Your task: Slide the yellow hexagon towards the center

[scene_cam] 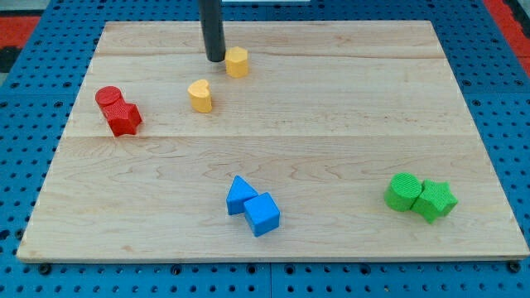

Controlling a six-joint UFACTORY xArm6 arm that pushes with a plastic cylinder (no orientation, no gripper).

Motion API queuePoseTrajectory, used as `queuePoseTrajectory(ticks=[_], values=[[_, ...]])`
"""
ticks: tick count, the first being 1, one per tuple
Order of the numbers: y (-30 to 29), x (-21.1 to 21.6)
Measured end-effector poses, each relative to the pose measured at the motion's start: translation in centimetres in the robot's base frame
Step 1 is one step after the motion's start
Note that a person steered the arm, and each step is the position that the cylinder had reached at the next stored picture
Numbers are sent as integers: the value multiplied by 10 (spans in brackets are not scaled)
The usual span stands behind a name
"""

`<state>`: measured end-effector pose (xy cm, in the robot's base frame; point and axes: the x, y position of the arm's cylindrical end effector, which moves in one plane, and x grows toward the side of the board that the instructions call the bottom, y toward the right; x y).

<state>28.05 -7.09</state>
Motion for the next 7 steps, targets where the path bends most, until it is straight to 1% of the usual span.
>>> queuePoseTrajectory(ticks=[2,4,6,7], values=[[2,0],[33,4],[41,4],[31,4]])
